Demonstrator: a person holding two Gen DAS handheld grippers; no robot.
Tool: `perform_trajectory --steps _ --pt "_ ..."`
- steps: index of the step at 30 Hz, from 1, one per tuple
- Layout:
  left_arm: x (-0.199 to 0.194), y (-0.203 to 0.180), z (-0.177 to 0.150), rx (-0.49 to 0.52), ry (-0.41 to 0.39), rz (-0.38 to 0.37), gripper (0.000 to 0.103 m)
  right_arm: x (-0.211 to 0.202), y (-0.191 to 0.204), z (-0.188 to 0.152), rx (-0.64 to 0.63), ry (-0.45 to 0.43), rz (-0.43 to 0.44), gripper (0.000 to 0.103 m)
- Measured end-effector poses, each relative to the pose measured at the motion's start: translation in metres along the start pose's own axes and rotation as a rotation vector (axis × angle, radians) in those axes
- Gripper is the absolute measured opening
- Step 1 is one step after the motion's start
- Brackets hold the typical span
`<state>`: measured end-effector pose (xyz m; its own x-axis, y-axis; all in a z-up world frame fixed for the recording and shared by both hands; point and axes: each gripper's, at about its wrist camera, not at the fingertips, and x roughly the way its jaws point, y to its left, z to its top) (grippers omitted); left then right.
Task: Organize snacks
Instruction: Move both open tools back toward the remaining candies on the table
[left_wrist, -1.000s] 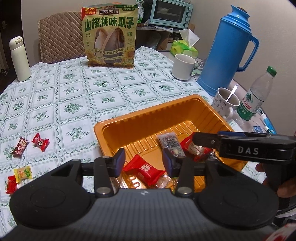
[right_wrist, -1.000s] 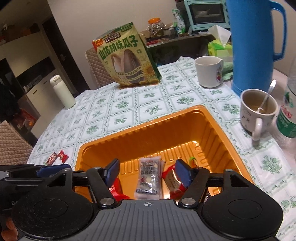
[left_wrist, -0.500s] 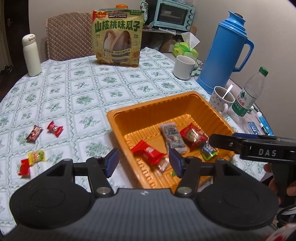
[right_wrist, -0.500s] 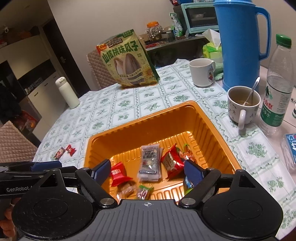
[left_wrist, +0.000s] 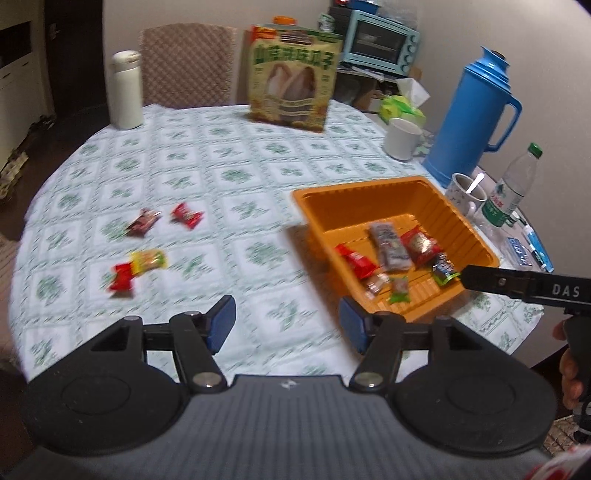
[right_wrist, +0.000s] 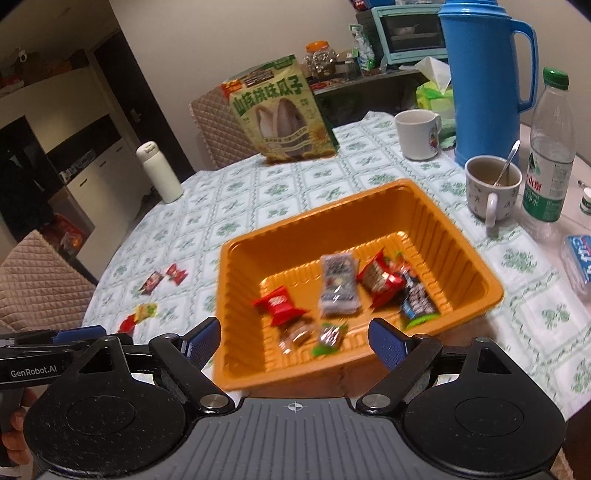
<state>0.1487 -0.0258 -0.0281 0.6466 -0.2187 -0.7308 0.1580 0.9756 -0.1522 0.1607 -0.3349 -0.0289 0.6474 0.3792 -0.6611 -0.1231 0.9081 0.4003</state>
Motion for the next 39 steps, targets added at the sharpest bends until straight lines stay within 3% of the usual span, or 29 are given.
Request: perform_trajectory --steps 7,16,30,39 --pt "-0.017 0.039 -0.017 -0.045 0.018 0.047 0.059 0.004 0.027 -0.020 -0.010 0.062 0.019 0.087" --pt "-0.021 0.074 -0.026 -0.073 0.036 0.057 0.059 0.025 0.072 -0.035 -0.055 0.141 0.053 0.087" --pt "-0.017 0.140 -0.029 -0.104 0.041 0.109 0.059 0.077 0.130 -0.041 -0.090 0.188 0.084 0.087" --pt "0.011 0.162 -0.024 -0.058 0.056 0.088 0.058 0.109 0.154 -0.043 -0.119 0.171 0.046 0.087"
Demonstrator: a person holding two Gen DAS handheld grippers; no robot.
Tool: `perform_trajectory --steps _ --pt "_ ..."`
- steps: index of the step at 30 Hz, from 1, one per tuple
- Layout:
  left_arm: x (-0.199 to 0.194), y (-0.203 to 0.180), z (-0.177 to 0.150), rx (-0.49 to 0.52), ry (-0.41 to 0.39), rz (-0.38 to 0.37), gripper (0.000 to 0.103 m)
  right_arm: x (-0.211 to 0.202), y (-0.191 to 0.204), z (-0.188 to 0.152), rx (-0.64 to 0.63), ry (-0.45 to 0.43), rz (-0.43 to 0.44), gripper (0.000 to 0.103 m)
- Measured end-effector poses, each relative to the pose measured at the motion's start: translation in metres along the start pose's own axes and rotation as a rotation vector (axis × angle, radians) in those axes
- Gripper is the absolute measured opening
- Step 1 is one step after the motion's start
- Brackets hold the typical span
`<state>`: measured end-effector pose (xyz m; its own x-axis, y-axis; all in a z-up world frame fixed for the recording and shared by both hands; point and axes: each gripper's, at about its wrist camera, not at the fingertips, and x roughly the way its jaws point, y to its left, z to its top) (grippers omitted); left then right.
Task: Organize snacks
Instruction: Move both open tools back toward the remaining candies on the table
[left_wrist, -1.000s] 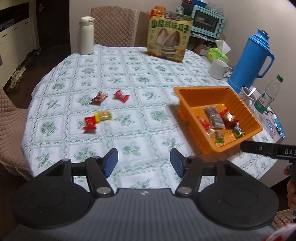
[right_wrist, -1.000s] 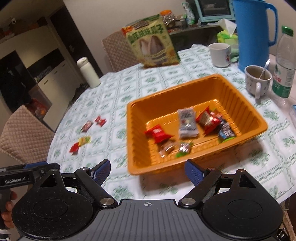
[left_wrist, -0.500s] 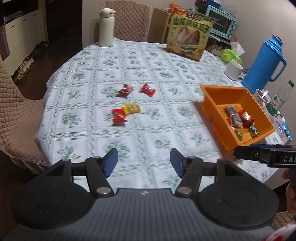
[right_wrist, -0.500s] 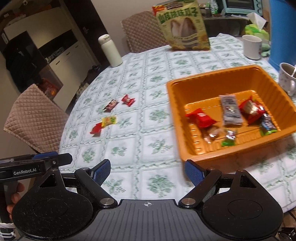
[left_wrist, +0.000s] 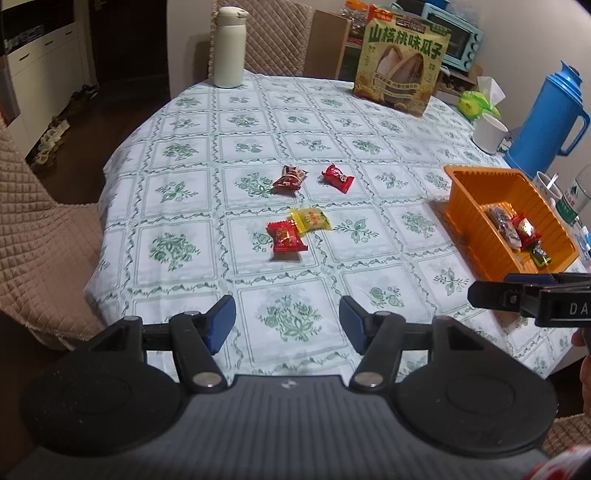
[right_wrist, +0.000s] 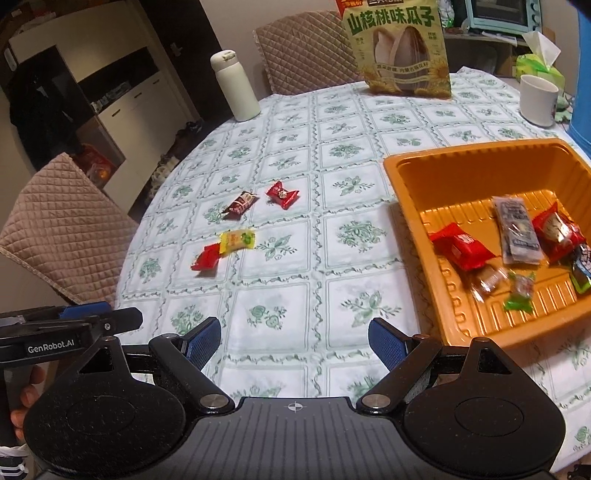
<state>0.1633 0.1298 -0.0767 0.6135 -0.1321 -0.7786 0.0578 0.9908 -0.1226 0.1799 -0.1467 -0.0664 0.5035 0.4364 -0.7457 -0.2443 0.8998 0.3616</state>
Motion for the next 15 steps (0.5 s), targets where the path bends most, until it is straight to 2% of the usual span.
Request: perform_trajectory --steps 6,10,15 --pt "0.022 0.001 0.012 0.036 -0.002 -0.018 0.057 0.014 0.000 0.008 0.014 -0.009 -0.029 0.087" --pt "0.038 0.001 0.021 0.053 -0.001 -0.011 0.052 0.022 -0.001 0.013 0.027 -0.011 -0.040 0.087" --pt "0.057 -0.001 0.033 0.076 -0.004 -0.017 0.050 0.031 -0.002 0.019 0.027 -0.012 -0.055 0.087"
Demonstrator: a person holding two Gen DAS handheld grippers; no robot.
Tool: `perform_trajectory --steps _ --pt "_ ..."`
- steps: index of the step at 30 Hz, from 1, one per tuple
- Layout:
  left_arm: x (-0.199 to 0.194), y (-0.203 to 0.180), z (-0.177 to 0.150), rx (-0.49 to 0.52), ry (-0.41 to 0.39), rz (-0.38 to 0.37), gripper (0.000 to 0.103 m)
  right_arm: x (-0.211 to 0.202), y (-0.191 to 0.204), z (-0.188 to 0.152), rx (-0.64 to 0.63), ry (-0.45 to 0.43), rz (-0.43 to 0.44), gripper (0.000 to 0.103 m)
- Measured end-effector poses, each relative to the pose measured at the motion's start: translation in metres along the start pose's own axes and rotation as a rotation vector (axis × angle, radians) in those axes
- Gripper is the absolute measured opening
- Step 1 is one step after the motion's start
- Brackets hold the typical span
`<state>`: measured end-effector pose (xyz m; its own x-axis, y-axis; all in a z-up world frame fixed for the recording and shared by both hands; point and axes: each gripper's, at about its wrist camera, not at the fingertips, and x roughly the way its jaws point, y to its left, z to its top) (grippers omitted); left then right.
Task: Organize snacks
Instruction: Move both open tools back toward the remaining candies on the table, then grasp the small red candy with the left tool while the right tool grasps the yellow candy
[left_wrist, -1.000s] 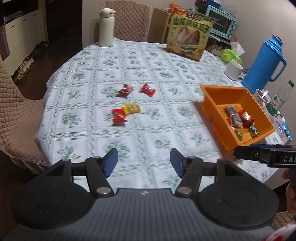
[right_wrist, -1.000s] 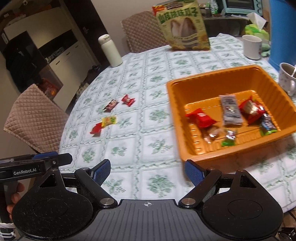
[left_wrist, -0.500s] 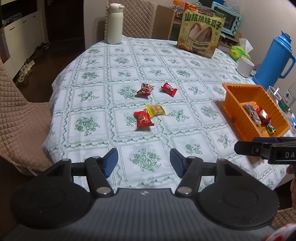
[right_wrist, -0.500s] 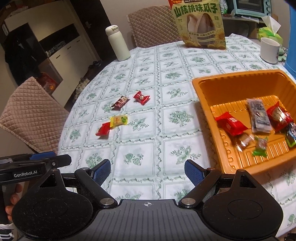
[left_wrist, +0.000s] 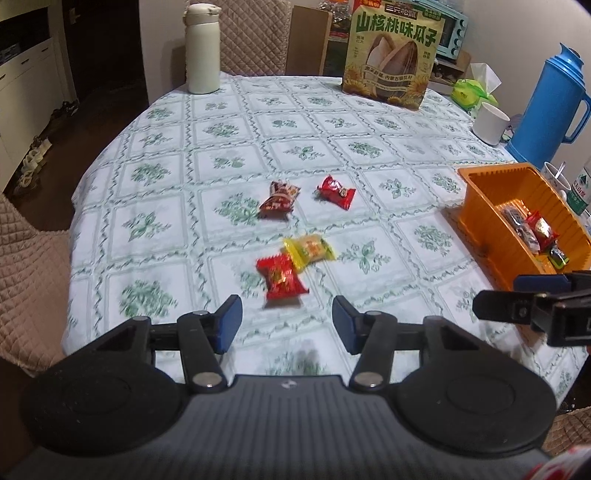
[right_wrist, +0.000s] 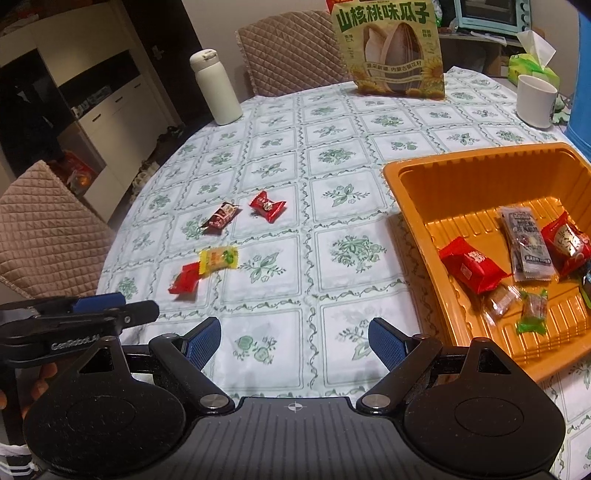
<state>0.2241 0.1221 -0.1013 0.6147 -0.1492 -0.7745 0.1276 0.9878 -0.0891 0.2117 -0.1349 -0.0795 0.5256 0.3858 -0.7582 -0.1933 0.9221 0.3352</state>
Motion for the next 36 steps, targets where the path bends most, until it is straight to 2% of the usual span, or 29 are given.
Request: perform_trajectory --steps 7,13,18,24,30,36 --pt "0.026 -0.001 0.013 0.013 0.007 0.002 0.042 0.005 -0.003 0.008 0.010 -0.007 -0.017 0.087" --pt "0.046 -0.002 0.017 0.033 0.023 0.011 0.041 0.006 -0.008 0.012 0.033 -0.010 -0.019 0.087" --pt "0.056 -0.001 0.018 0.052 0.036 0.022 0.036 0.007 -0.011 0.014 0.041 -0.006 -0.021 0.087" --pt "0.059 0.003 0.016 0.056 0.050 0.010 0.023 0.011 -0.012 0.016 0.038 0.000 -0.022 0.087" --pt "0.055 0.011 0.014 0.061 0.044 0.025 0.021 0.022 -0.007 0.021 0.004 0.005 0.000 0.087" --pt "0.045 0.028 0.014 0.024 0.029 0.047 0.020 0.039 0.007 0.028 -0.079 0.003 0.047 0.087"
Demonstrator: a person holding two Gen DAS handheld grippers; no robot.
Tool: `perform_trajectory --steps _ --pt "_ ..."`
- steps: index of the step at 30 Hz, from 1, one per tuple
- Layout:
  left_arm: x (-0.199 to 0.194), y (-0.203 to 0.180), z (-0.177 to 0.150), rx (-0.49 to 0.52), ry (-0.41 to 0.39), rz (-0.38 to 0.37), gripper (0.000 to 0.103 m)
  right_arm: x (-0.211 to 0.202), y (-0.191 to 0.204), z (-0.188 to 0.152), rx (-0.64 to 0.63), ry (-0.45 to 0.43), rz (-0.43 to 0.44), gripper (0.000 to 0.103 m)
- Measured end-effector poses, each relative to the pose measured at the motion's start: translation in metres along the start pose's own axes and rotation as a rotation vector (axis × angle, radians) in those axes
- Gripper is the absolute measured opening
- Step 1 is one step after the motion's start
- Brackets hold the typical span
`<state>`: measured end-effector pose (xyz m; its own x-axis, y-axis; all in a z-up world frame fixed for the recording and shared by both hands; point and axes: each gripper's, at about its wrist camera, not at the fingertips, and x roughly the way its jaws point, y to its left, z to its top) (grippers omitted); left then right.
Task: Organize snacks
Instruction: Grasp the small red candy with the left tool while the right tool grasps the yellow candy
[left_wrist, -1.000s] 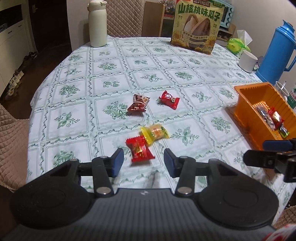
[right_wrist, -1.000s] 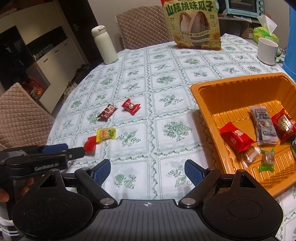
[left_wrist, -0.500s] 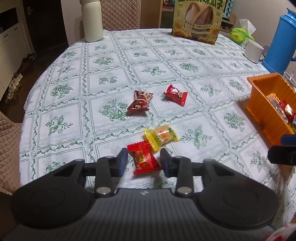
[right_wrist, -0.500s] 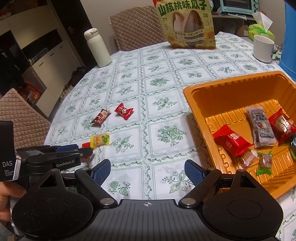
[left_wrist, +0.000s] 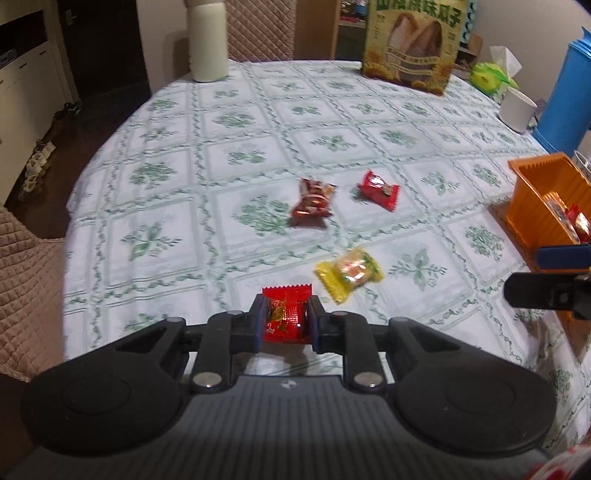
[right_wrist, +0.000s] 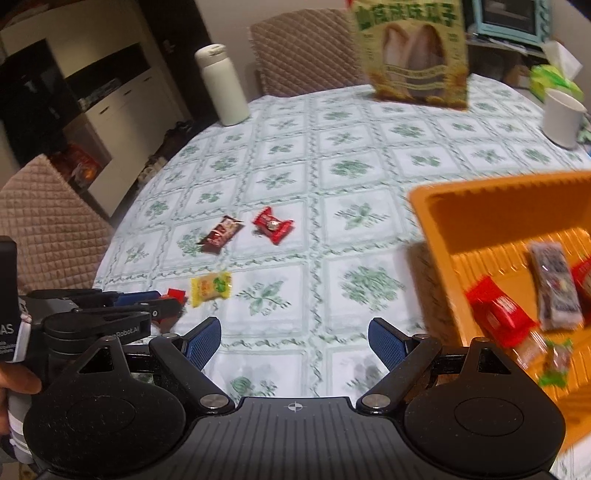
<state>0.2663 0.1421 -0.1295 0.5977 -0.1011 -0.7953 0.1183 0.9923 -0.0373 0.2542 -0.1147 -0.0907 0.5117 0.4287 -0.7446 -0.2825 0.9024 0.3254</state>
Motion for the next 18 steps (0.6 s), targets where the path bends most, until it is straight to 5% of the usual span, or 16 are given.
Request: perform_trajectory --steps 8,18 --pt "-0.016 0.027 -0.003 -0.064 -0.014 0.040 0.020 0.034 0.027 0.010 -0.204 -0.005 0.079 0.085" --pt "-0.027 0.050 -0.012 -0.131 -0.010 0.074 0.020 0.082 0.051 0.015 -0.399 0.049 0.175 0.057"
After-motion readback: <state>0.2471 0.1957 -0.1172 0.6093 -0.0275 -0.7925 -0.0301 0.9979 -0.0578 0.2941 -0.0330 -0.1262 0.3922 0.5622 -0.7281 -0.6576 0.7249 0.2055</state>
